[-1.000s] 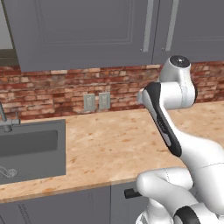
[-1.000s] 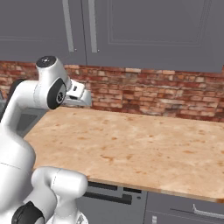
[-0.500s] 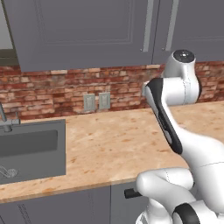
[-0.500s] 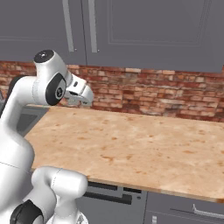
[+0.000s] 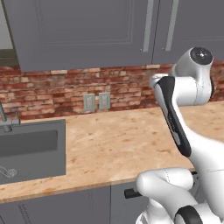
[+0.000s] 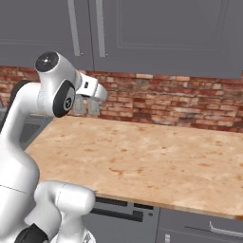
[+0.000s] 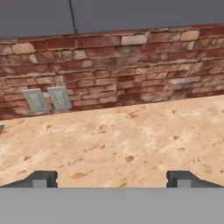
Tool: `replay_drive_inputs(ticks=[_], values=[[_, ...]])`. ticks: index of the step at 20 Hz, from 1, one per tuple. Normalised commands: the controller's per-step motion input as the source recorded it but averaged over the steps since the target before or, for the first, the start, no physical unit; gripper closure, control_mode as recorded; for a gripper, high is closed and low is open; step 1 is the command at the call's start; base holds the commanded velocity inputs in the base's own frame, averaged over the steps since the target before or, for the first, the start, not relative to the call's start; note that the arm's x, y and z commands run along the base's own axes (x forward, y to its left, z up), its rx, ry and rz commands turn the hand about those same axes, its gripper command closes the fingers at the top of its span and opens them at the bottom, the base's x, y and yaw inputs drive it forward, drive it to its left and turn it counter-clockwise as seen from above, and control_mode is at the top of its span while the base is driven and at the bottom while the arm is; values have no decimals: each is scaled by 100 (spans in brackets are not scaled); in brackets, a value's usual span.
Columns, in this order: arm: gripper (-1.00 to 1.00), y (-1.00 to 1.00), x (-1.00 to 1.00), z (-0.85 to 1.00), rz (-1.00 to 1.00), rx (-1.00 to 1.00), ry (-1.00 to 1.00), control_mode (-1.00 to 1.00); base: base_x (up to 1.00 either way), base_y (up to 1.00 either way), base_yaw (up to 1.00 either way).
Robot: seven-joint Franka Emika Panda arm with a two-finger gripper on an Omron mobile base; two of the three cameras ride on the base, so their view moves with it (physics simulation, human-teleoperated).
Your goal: Open the cabinet, pick the kettle from the cabinet, and place it in the sink.
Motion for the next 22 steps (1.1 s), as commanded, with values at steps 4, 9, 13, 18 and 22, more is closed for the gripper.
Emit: replay_drive_inputs(ticks=[4, 9, 13, 18, 22], values=[[-100, -6, 1, 26, 6, -10, -30, -100, 0, 0, 0], [-100, -4, 6, 35, 3, -8, -13, -100, 0, 0, 0], [-100, -1, 12, 41, 0, -8, 0, -100, 0, 0, 0], [-100, 0, 17, 44, 1, -7, 2, -100, 0, 0, 0], [-100, 0, 19, 43, 2, -2, 7, -100, 0, 0, 0]])
